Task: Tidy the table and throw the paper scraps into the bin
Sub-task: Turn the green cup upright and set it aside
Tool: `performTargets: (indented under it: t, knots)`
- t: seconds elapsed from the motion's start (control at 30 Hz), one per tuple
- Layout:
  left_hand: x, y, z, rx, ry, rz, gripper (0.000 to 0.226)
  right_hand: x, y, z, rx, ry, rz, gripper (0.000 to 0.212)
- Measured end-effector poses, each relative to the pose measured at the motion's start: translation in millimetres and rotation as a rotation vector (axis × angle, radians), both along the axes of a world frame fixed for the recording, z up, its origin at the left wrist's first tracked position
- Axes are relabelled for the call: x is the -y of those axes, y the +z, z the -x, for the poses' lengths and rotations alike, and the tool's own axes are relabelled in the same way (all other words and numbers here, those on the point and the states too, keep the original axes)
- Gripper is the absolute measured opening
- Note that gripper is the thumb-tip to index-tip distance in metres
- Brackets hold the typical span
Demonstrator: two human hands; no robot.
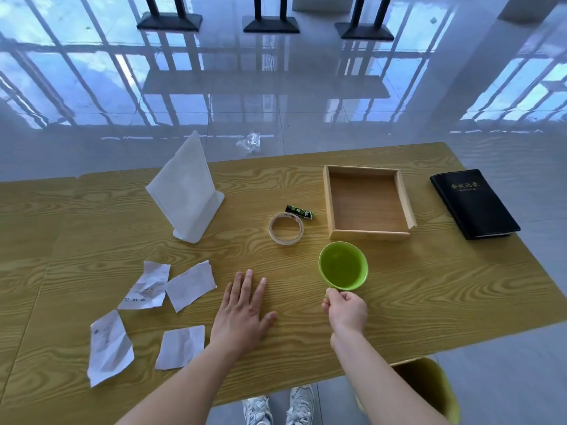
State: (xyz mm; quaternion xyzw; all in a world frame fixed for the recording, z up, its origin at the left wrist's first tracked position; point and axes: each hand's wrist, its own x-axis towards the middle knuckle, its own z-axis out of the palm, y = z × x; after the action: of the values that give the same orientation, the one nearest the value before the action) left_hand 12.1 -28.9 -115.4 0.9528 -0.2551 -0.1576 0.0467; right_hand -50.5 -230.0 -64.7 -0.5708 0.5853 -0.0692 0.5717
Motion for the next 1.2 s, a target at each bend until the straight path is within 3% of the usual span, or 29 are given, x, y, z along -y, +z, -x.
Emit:
performTargets:
  t: [0.4, 0.6, 0.87, 1.2]
  knots:
    - [5, 15, -2, -0.035, 0.05, 0.035, 0.075, 14, 16, 13, 0.113, 0.275, -0.002, 0.016]
    - [-13, 28, 3, 0.058, 0.176, 0.107, 0.071, 2, 35, 1, 0.192, 0.422, -0.039, 0.016]
    - [-86, 51, 15, 0.137, 0.451, 0.107, 0.072, -44, 52, -22, 0.231, 0.698, -0.087, 0.015]
    - [-224, 58, 6, 0.162, 0.706, 0.104, 0.07, -153, 54, -67, 0.257, 0.885, -0.165, 0.017]
